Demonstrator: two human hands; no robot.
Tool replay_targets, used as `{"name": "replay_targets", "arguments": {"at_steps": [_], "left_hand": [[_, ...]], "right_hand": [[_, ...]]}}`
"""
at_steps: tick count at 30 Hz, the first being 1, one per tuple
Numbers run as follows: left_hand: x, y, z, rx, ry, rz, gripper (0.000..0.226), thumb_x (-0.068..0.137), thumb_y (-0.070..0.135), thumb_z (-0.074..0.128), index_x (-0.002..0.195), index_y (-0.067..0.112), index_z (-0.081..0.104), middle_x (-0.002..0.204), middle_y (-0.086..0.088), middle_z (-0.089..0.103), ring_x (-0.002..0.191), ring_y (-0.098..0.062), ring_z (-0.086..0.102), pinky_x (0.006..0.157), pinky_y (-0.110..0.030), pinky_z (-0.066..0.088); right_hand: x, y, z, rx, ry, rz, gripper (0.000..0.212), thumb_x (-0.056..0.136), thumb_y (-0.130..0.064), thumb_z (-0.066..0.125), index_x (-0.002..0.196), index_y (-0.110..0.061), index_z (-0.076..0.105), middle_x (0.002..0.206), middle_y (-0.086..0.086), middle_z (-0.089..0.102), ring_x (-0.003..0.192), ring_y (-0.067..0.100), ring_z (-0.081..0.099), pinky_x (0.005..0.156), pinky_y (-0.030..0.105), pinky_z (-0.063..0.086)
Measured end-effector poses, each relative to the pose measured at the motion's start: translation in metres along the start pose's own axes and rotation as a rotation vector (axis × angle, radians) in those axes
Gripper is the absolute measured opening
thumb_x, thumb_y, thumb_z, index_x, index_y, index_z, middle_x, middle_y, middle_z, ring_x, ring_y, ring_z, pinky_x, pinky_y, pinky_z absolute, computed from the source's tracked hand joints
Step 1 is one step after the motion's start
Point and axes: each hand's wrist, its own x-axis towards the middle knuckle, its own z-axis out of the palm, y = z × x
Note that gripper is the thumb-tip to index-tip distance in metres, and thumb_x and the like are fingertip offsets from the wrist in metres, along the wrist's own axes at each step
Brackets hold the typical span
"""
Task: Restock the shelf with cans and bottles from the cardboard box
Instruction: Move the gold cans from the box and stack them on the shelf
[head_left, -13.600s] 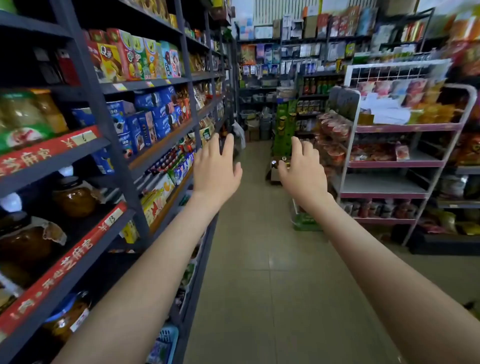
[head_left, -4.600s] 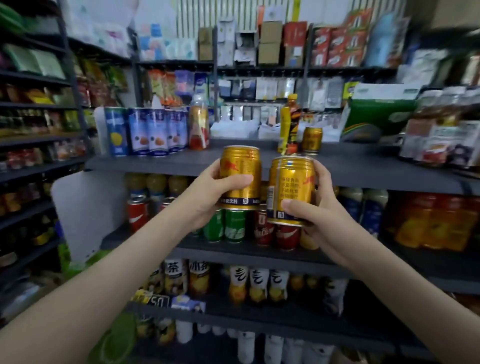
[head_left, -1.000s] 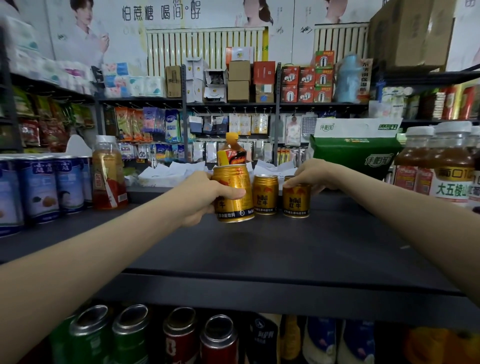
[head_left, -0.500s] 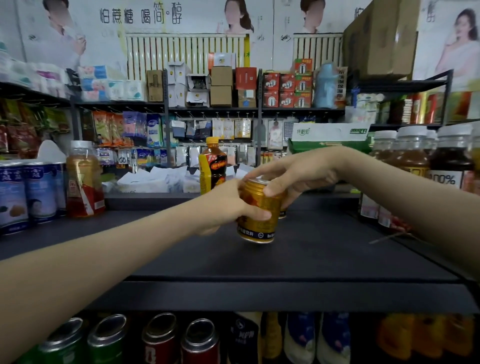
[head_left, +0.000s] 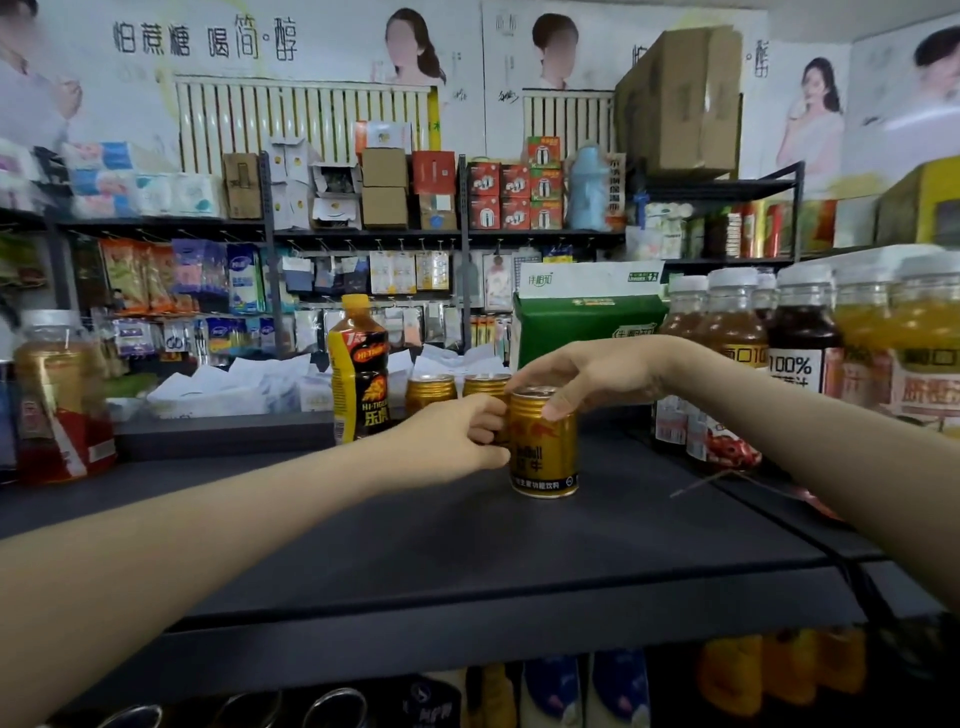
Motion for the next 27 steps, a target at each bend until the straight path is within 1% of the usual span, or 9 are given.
{"name": "replay_targets", "arguments": {"at_steps": [3,5,6,8,10,12,15,20,27], "left_hand": [[0.006,-0.006,-0.009,0.216,0.107,0.014,0.051,0.092,0.027,0.061,0.140,0.021,0.041,0.136,0.002,0.051,0.109,-0.010,0.054,0.082,-0.015,0.042],[0.012,-0.012,-0.017,0.396,0.151,0.045,0.052,0.093,0.027,0.059,0.141,0.023,0.040,0.136,0.001,0.049,0.098,-0.008,0.050,0.074,-0.016,0.040],[0.016,-0.015,-0.020,0.456,0.165,0.060,0.053,0.093,0.026,0.058,0.142,0.024,0.038,0.139,-0.002,0.046,0.100,-0.010,0.048,0.077,-0.019,0.041],[0.025,-0.021,-0.025,0.546,0.181,0.062,0.056,0.095,0.025,0.056,0.146,0.026,0.033,0.148,-0.006,0.034,0.120,-0.019,0.043,0.093,-0.029,0.043],[0.032,-0.028,-0.029,0.634,0.187,0.065,0.059,0.096,0.023,0.054,0.148,0.031,0.027,0.156,-0.006,0.020,0.140,-0.025,0.025,0.107,-0.039,0.037],[0.036,-0.036,-0.033,0.776,0.198,0.092,0.062,0.095,0.019,0.051,0.149,0.032,0.023,0.158,-0.006,0.014,0.144,-0.026,0.016,0.111,-0.043,0.032],[0.043,-0.045,-0.035,1.157,0.222,0.148,0.069,0.095,0.017,0.048,0.152,0.029,0.011,0.159,-0.010,0.010,0.146,-0.026,0.011,0.116,-0.050,0.018],[0.058,-0.038,-0.033,1.042,0.097,0.030,0.083,0.093,0.034,0.055,0.151,0.033,-0.004,0.158,-0.008,0.013,0.144,-0.028,0.015,0.113,-0.054,0.023],[0.069,-0.033,-0.026,0.894,0.007,0.015,0.082,0.093,0.032,0.057,0.152,0.031,0.001,0.154,-0.005,0.026,0.138,-0.026,0.027,0.110,-0.048,0.032]], "right_hand": [[0.004,-0.005,0.003,-0.023,0.010,0.070,0.072,0.077,-0.041,0.069,0.141,-0.025,0.041,0.141,-0.006,0.046,0.125,0.014,0.048,0.106,0.039,0.040],[0.009,-0.013,0.008,-0.337,0.057,0.170,0.081,0.078,-0.060,0.065,0.142,-0.021,0.037,0.139,-0.002,0.046,0.120,0.017,0.049,0.102,0.039,0.045],[0.012,-0.016,0.009,-0.485,0.076,0.208,0.083,0.076,-0.065,0.063,0.141,-0.019,0.038,0.137,0.000,0.047,0.116,0.018,0.052,0.096,0.038,0.050],[0.016,-0.019,0.005,-0.535,0.074,0.241,0.080,0.076,-0.059,0.067,0.136,-0.013,0.042,0.131,0.004,0.052,0.109,0.021,0.058,0.083,0.033,0.057],[0.019,-0.016,-0.005,-0.454,0.051,0.242,0.066,0.080,-0.043,0.072,0.131,-0.008,0.047,0.126,0.006,0.057,0.104,0.020,0.063,0.082,0.030,0.058],[0.022,-0.007,-0.017,-0.364,0.057,0.239,0.061,0.081,-0.031,0.074,0.132,-0.008,0.048,0.127,0.006,0.058,0.106,0.019,0.062,0.084,0.028,0.057],[0.031,0.010,-0.029,-0.308,0.142,0.235,0.068,0.082,-0.019,0.074,0.140,-0.014,0.039,0.139,0.004,0.048,0.120,0.023,0.052,0.092,0.032,0.051],[0.053,0.032,-0.034,-0.379,0.184,0.291,0.074,0.084,-0.012,0.069,0.147,-0.019,0.031,0.151,0.005,0.034,0.137,0.029,0.034,0.109,0.045,0.036],[0.070,0.049,-0.024,-0.285,0.236,0.175,0.067,0.089,-0.016,0.064,0.148,-0.021,0.032,0.143,0.004,0.047,0.128,0.025,0.047,0.108,0.046,0.038]]}}
